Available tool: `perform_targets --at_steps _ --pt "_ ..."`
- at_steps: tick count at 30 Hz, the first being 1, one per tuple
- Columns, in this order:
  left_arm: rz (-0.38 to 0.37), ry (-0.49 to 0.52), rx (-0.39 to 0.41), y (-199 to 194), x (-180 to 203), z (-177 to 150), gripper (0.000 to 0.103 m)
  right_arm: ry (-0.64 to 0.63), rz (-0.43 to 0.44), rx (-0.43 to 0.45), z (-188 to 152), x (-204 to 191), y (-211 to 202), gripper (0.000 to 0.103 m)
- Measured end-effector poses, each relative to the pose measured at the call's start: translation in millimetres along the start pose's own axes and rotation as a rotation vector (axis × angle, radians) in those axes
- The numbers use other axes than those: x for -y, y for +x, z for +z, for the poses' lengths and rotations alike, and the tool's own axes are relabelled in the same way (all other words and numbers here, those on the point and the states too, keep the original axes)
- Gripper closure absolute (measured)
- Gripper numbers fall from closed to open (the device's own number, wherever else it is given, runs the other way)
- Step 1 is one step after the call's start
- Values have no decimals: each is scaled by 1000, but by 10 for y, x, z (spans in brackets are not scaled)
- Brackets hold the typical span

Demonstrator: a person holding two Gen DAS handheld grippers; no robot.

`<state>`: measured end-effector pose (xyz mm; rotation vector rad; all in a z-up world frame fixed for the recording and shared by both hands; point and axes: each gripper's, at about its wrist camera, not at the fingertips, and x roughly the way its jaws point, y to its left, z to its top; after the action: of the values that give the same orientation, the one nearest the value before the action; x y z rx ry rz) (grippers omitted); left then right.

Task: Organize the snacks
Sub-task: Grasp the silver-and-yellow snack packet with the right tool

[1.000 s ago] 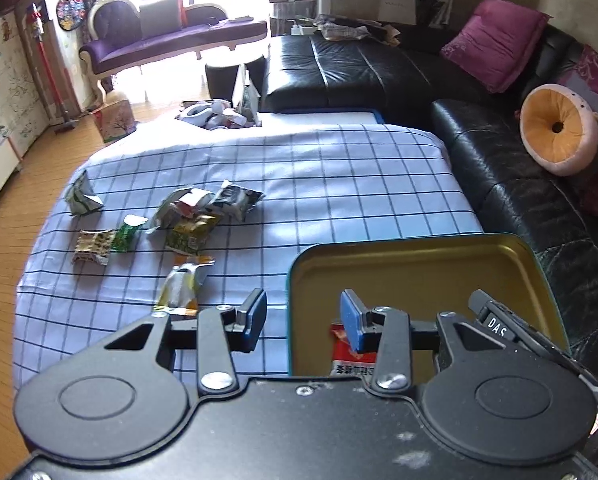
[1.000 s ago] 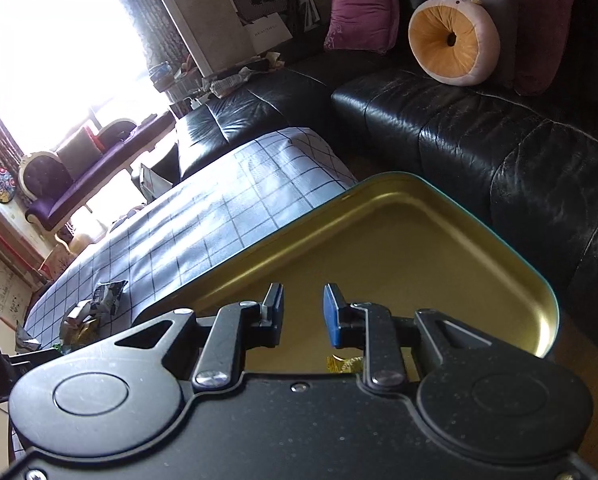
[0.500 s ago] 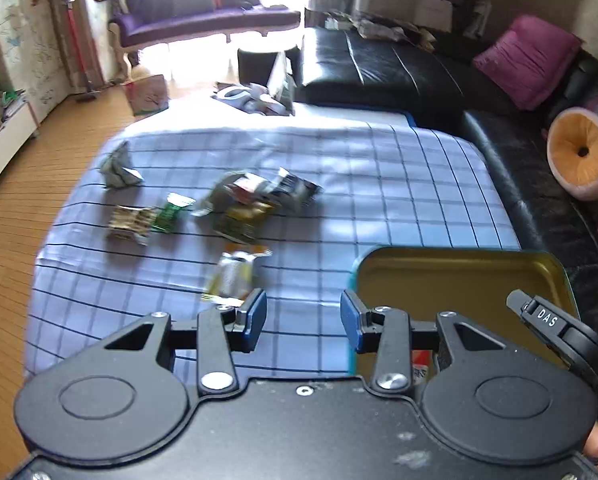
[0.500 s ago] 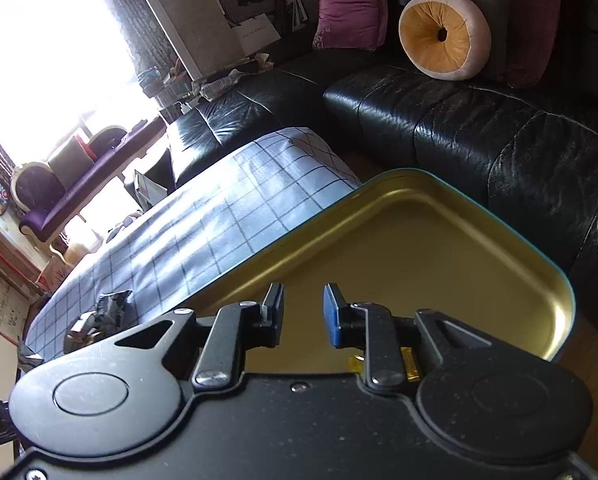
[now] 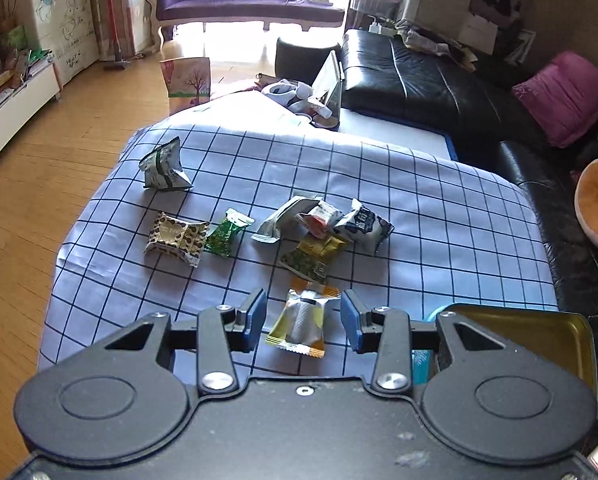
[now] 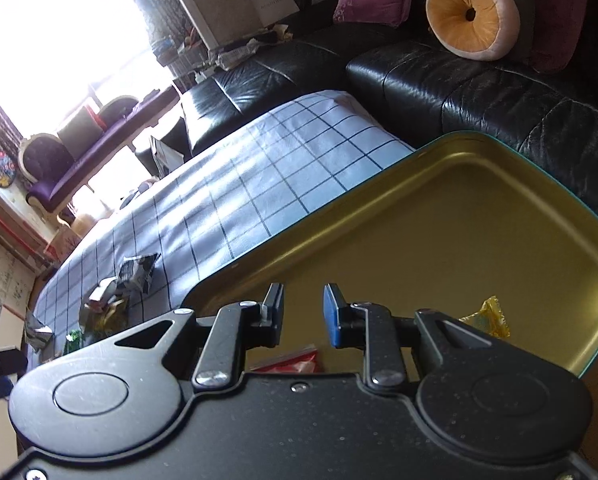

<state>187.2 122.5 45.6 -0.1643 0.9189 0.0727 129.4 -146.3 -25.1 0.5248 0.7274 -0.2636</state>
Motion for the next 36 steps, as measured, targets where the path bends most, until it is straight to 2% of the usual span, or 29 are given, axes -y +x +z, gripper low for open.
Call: perform_targets --at_steps 8,11,16,21,26,32,36 --pt "38 90 8 210 28 -114 61 39 -11 18 -28 30 -10 68" --pt "46 94 -33 337 8 -135 61 9 -30 34 -58 -36 -9 68" --pt "17 66 -19 326 -111 -87 61 -68 -73 107 -98 -176 -67 68" --pt "42 0 -1 281 -323 -24 61 -177 -97 190 -105 -395 -183 68" --pt "47 -12 20 243 -431 14 61 -248 2 172 -57 -692 -242 68" --pt "66 -6 23 257 -508 12 61 -358 184 68 -55 -1192 -181 68" --pt "88 3 25 284 -593 10 61 -417 232 38 -88 -1439 -85 68"
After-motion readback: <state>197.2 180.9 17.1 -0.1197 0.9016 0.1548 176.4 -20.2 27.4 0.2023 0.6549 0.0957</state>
